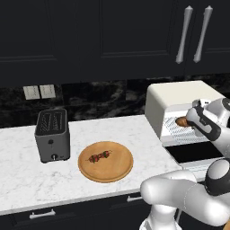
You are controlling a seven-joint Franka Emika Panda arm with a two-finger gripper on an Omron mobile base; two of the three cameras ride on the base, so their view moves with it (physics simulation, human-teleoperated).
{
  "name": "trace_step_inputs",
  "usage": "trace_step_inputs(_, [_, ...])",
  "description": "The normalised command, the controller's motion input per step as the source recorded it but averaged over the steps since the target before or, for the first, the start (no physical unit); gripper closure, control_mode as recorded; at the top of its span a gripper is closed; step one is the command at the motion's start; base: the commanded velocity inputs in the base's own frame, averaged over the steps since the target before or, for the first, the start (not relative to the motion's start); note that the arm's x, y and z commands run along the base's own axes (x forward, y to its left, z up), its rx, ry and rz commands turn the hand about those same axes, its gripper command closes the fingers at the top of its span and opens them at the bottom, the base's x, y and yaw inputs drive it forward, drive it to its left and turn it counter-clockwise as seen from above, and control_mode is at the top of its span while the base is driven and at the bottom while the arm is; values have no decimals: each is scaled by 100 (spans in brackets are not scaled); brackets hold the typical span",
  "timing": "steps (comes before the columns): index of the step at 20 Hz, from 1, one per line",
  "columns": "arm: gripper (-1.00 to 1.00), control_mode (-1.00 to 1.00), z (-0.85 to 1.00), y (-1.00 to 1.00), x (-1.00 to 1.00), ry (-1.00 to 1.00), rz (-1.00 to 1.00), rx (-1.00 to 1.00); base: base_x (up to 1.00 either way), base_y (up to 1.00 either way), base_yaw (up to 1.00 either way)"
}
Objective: Pick up the kebab skewer and baguette bread, and place them inside the toaster oven. Close the toaster oven door and start by setting the timer.
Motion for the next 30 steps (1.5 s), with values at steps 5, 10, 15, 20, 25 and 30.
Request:
trace_step_inputs(5, [-100, -100, 0, 0, 0, 0, 0, 0, 0, 0, 0])
trace_step_inputs(10, [-100, -100, 0, 0, 0, 2, 0, 0, 0, 0, 0])
trace_step_inputs(15, [-100, -100, 3, -6, -1, 1, 0, 0, 0, 0, 0])
trace_step_inputs(20, [-100, -100, 2, -34, -57, 1, -2, 0, 0, 0, 0])
trace_step_inputs(25, [-100, -100, 13, -35, -74, 7, -3, 0, 0, 0, 0])
trace_step_inputs(30, [-100, -100, 70, -2, -51, 26, -14, 0, 0, 0, 0])
